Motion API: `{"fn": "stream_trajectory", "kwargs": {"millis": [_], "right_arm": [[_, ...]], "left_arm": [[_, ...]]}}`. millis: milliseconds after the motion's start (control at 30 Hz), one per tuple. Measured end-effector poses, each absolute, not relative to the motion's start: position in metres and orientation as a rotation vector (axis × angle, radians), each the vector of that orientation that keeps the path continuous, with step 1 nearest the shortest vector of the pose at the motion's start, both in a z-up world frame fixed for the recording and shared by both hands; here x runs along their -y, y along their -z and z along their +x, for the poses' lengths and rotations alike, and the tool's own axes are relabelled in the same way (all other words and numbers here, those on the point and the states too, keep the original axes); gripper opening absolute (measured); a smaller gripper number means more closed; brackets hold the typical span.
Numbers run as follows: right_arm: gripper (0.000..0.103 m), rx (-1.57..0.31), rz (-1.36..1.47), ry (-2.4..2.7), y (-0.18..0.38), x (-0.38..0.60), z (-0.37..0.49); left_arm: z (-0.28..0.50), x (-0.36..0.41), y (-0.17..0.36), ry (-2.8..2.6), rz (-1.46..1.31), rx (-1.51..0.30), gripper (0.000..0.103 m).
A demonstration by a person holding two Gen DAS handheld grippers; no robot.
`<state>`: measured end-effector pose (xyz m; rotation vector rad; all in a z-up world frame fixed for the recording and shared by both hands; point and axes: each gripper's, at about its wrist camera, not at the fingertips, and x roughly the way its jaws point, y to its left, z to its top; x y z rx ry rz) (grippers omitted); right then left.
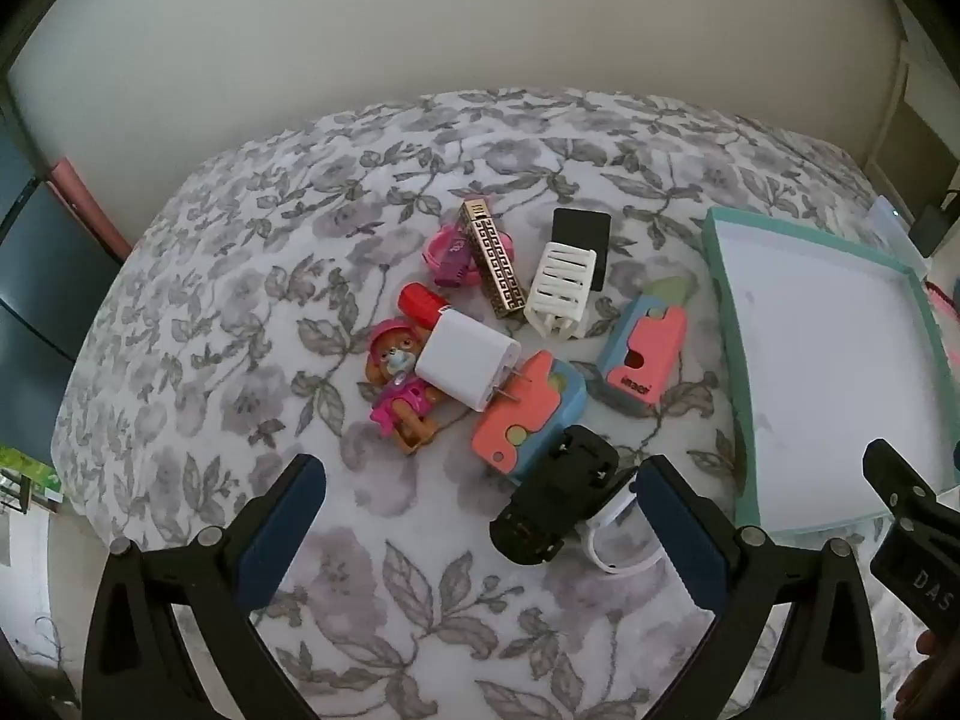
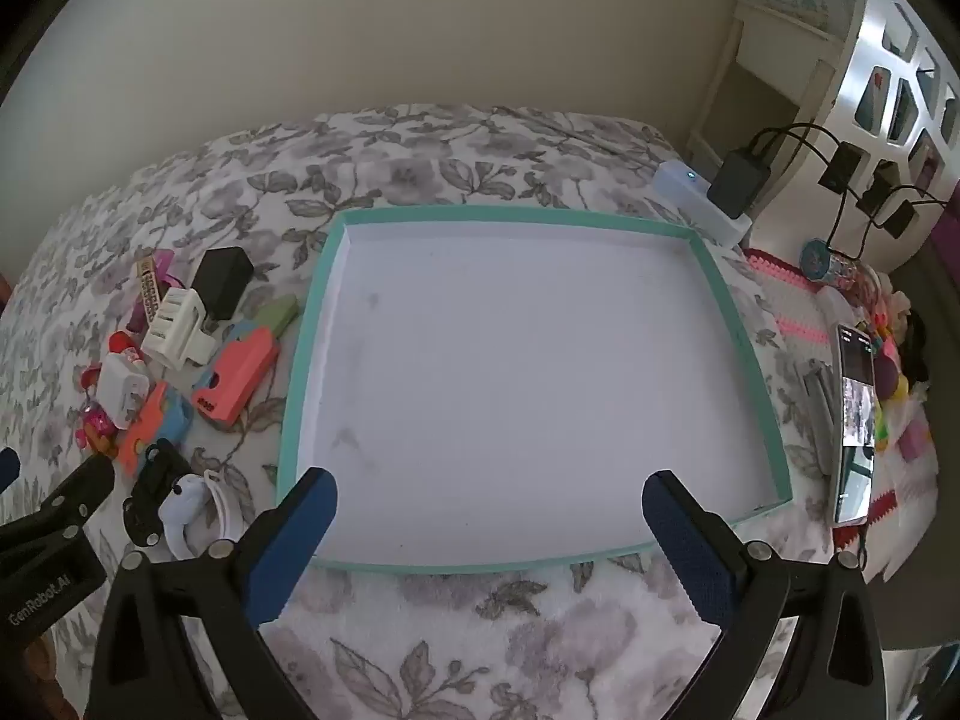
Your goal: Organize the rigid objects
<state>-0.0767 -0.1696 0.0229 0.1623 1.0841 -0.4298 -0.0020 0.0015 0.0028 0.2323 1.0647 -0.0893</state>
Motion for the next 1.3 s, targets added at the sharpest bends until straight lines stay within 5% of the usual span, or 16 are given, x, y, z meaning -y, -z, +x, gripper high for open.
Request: {"fn": "stream_trajectory", "kwargs": {"millis": [1300], "right_arm": [[0.103,-1.118,0.139,0.429,-0.019,0.169,-0.074]], "left_arm": [[0.0,0.001,0.002,0.039,0.252,-1.102,0.103]]}}
